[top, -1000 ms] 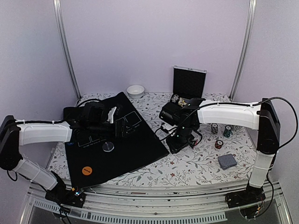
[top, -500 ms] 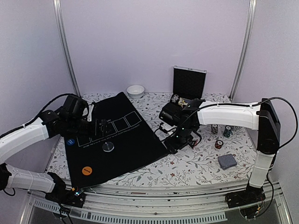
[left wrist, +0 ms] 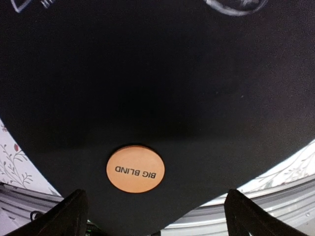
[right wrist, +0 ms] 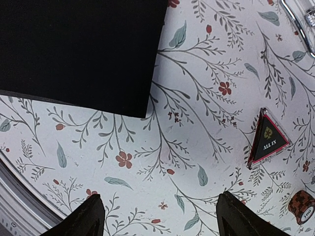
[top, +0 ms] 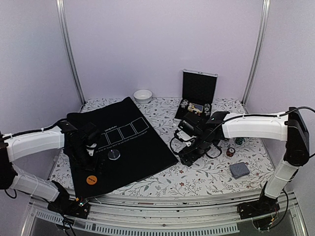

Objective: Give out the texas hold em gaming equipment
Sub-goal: Pick up the big blind button from the poker table mat.

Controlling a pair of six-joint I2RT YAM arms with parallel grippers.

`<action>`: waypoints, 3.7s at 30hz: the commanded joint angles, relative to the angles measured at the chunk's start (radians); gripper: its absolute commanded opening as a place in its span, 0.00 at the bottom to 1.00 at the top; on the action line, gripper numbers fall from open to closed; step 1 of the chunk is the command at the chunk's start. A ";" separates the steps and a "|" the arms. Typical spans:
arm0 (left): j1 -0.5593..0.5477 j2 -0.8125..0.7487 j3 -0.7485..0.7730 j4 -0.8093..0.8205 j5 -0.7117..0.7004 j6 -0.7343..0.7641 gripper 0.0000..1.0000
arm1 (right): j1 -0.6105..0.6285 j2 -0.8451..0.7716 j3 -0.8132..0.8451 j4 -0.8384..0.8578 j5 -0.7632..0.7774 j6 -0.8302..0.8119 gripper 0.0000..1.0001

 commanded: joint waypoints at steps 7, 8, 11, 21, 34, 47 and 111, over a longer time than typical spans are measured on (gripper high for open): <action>0.001 0.327 0.015 -0.038 0.055 0.078 0.98 | -0.010 -0.152 -0.128 0.179 -0.027 -0.096 0.82; 0.008 0.332 0.010 -0.039 0.055 0.074 0.98 | -0.011 -0.159 -0.132 0.180 -0.030 -0.104 0.82; 0.045 0.314 -0.004 -0.032 0.058 0.068 0.98 | -0.021 -0.164 -0.140 0.184 -0.041 -0.138 0.82; 0.118 0.310 -0.058 0.043 0.162 0.094 0.87 | -0.067 -0.156 -0.143 0.188 -0.067 -0.168 0.82; 0.143 0.277 -0.016 0.060 0.137 0.116 0.61 | -0.076 -0.141 -0.149 0.187 -0.067 -0.172 0.82; 0.175 0.284 -0.015 0.055 0.153 0.141 0.65 | -0.085 -0.140 -0.148 0.182 -0.060 -0.174 0.82; 0.228 0.408 0.423 0.000 -0.066 0.268 0.47 | -0.127 -0.125 -0.146 0.178 -0.057 -0.174 0.82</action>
